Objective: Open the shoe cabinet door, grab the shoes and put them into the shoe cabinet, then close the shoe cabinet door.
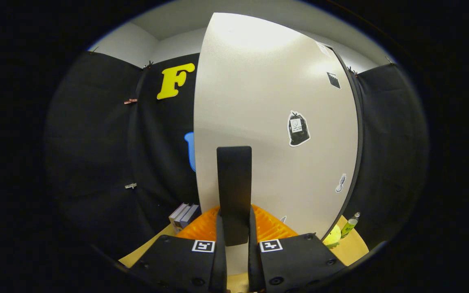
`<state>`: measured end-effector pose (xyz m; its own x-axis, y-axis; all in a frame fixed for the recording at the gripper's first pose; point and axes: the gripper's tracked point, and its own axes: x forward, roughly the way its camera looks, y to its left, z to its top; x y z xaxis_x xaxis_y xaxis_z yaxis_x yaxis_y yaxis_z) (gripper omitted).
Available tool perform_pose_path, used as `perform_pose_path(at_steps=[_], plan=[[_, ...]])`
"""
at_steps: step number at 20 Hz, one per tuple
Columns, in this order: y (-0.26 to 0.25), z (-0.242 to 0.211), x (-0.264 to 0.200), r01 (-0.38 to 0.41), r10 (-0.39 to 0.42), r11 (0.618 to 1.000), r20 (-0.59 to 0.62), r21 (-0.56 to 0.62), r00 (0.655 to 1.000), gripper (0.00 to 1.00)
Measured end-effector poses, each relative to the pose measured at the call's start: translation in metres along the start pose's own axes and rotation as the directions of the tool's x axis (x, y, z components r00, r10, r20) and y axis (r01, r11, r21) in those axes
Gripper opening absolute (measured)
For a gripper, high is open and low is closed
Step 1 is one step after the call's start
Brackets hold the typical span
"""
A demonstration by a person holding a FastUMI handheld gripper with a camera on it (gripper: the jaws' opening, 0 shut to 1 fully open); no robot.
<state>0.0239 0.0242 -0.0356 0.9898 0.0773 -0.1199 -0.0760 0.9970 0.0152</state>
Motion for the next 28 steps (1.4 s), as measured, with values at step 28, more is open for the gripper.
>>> perform_pose_path(at_steps=[28], plan=[[-0.225, 0.005, -0.158, -0.019, 0.02, 1.0, -0.015, 0.016, 1.0, 0.24]])
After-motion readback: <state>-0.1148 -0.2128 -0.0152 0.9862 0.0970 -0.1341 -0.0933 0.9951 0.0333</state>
